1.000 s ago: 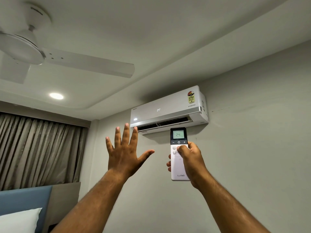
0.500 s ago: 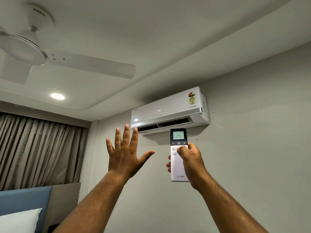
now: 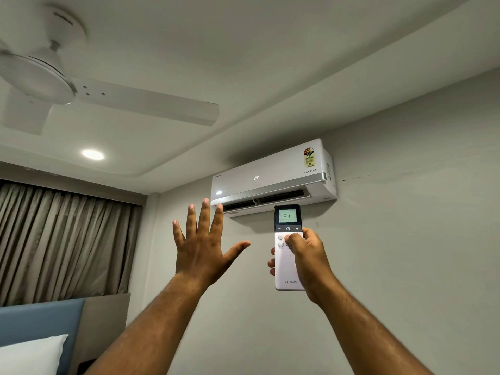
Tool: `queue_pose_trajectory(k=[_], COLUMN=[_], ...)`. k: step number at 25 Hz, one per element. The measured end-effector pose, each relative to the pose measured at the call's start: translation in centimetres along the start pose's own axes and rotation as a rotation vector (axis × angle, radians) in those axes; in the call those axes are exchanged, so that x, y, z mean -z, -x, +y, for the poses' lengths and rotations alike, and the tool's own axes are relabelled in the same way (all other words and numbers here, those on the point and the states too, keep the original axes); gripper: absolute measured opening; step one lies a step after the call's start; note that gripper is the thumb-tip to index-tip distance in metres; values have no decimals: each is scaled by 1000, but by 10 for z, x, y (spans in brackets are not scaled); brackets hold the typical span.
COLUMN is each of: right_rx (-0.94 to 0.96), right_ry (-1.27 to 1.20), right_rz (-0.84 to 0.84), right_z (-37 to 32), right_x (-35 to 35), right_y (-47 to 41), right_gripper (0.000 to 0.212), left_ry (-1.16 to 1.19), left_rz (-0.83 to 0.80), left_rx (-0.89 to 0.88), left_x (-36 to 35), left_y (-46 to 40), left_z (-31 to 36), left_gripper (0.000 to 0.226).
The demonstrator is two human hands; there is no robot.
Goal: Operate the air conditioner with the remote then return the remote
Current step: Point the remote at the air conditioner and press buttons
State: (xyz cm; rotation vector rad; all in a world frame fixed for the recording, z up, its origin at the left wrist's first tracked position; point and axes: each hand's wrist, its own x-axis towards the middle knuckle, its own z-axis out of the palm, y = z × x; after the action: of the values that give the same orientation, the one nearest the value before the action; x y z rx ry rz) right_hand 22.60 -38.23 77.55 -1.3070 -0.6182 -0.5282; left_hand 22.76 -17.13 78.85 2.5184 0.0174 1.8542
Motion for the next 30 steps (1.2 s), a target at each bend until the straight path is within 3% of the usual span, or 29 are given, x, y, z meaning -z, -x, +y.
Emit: queue_pose_trajectory(k=[30], right_rx=[-10], right_ry=[16], right_rz=[-10], right_z=[2], right_x=[-4], right_y=[-2], right_gripper=[25], left_ry=[-1], left_rz=[-17], left_rx=[-22], left_x=[-2], left_y=[-2], left_z=[-6], left_gripper=[100])
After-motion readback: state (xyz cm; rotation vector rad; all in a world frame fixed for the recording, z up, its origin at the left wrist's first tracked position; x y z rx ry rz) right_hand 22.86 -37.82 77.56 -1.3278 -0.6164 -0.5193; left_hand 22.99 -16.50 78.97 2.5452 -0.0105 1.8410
